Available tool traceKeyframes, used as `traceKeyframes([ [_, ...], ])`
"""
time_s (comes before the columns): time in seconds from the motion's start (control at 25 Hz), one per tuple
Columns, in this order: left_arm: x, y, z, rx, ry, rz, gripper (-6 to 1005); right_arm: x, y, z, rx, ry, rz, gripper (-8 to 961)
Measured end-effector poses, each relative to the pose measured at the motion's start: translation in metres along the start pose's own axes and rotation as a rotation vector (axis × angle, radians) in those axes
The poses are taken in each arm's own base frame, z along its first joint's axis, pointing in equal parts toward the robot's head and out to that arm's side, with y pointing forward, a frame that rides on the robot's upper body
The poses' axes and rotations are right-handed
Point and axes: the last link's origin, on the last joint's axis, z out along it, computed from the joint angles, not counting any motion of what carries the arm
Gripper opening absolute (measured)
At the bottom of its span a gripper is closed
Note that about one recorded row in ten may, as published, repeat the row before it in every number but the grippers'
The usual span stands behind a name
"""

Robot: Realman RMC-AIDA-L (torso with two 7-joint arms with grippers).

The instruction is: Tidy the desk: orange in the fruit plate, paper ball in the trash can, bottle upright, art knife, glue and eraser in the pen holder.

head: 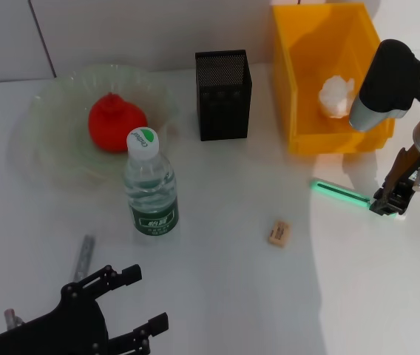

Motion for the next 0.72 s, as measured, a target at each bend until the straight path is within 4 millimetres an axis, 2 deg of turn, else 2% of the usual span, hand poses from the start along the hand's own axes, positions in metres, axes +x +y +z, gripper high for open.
traceKeyframes([
  [0.32,0.0003,-0.0002,0.0003,-0.001,0.000,0.001,814,-0.0012,0.0006,-0.0025,-0.001,-0.002,-0.010,134],
  [0.72,0.0004,0.0000,0.0013,-0.002,0.002,0.002,814,-0.0046,0.0069,-0.0058,-0.022,-0.016,-0.007,17],
])
